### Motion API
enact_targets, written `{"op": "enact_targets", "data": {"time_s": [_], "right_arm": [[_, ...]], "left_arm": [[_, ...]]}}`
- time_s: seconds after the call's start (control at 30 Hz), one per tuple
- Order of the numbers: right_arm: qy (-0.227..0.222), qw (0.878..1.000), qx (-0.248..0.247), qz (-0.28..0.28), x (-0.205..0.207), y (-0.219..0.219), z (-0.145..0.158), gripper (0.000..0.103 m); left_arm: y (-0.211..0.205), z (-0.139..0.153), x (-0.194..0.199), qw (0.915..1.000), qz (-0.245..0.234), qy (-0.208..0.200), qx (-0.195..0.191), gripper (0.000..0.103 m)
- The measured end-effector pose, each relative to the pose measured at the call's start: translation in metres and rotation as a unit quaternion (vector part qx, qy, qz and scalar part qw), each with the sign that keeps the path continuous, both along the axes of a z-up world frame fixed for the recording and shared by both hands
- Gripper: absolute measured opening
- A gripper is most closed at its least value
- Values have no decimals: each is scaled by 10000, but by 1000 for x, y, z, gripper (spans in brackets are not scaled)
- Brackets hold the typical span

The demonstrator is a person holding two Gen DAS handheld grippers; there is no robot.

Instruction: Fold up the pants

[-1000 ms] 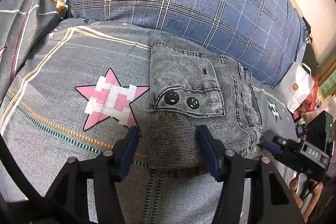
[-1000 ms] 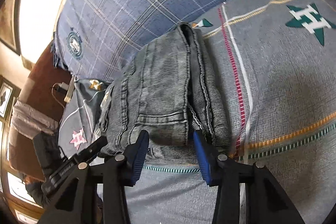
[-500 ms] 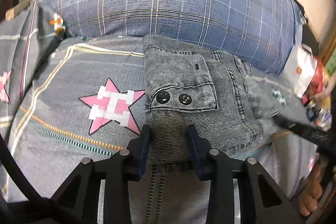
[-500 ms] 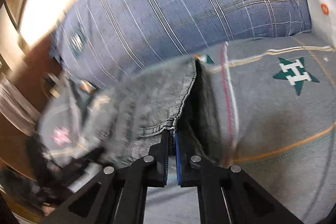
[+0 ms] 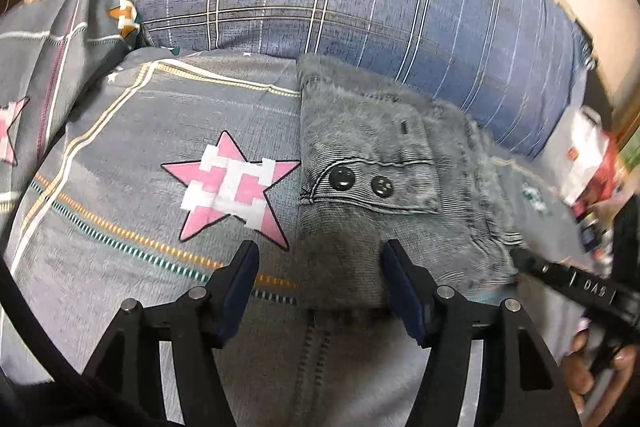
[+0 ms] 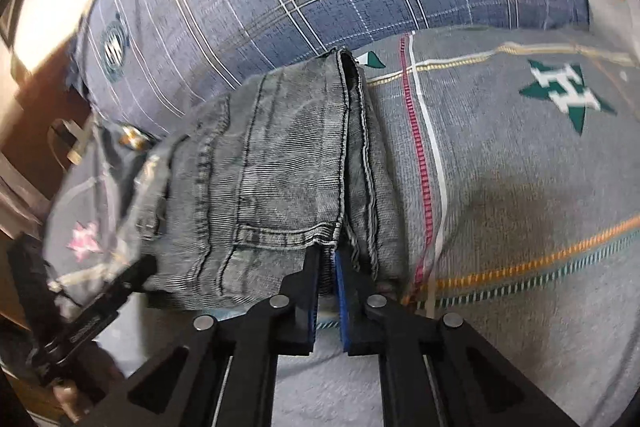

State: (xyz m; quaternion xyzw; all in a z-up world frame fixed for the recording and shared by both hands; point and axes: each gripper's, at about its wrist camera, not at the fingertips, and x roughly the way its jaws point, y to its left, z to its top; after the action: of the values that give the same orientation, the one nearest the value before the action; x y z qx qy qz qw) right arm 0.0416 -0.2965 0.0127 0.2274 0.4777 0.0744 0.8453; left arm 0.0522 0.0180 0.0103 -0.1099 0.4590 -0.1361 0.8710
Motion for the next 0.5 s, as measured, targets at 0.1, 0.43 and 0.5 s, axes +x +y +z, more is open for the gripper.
{"op": "enact_targets", "data": {"time_s": [0.1,0.43,0.5], "right_arm": [[-212,9985,509,-6,-20,-10,9,41],[-457,9931,1076,-23,-27,-29,28,89],[-252,9936,1105,11,-6,-31,23,88]], "left_arm": [[12,12,-17,9993,66,-225,-304,70],[13,-2,-5,9939,-108,356,-1039,70],[6,-11,-2,9923,-205,606,-1061,70]]}}
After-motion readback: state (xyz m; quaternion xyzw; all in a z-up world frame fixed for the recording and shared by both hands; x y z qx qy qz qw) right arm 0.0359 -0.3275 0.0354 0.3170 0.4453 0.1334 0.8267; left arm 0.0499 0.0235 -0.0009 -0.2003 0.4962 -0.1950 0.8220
